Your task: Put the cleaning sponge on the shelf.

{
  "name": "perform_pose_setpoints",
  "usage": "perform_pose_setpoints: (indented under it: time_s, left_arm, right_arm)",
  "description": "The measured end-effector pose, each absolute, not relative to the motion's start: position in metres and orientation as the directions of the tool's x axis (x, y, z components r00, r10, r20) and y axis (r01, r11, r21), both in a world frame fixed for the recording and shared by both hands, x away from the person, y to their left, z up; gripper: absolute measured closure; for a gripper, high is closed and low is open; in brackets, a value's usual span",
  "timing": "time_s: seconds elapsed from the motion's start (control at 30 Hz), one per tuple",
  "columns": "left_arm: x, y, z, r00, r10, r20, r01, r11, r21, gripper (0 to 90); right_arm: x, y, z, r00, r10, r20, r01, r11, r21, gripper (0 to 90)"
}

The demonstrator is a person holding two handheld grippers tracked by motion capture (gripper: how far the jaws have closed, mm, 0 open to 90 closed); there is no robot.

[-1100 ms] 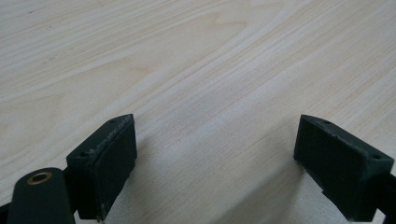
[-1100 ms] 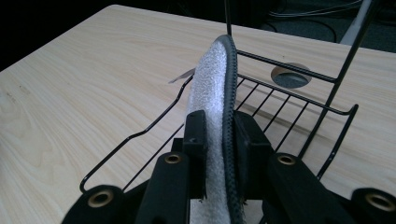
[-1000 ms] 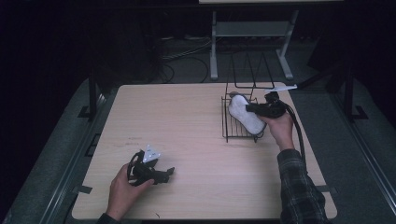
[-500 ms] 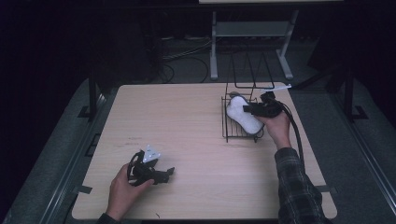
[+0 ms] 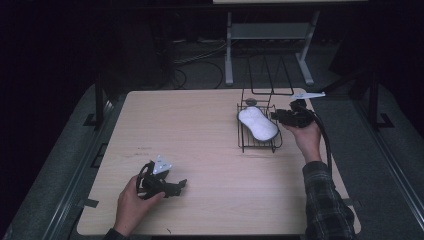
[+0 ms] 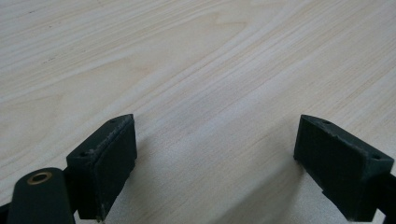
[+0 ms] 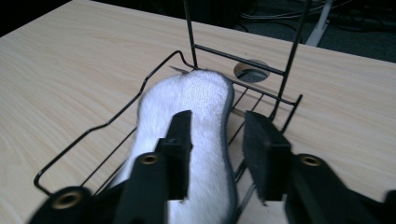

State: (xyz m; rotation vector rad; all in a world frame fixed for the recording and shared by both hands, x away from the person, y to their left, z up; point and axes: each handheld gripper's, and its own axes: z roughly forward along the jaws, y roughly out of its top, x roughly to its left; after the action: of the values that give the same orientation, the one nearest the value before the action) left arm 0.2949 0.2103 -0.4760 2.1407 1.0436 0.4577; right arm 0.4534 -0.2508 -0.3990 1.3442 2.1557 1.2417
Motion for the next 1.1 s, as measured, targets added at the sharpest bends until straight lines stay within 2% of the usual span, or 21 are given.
perform_pose_setpoints:
  time_s: [0.2,0.7,1.1]
  left_arm:
    - [0.295,0.210,-0.476,0.613,0.790,0.009,0.543,-0.430,0.722,12.3]
    - [0.295,0.210,-0.476,0.612,0.791,0.010,0.543,-0.430,0.721,12.3]
    - [0.295,0.210,-0.476,0.612,0.791,0.010,0.543,-0.430,0.721,12.3]
  right_arm:
    - [0.441,-0.256,-0.401,-0.523,0.841,0.141,0.572,0.224,0.789,89.6]
    - [0.435,-0.246,-0.427,-0.552,0.823,0.136,0.617,0.292,0.731,89.8]
    - [0.431,-0.232,-0.430,-0.602,0.787,0.133,0.604,0.340,0.720,89.8]
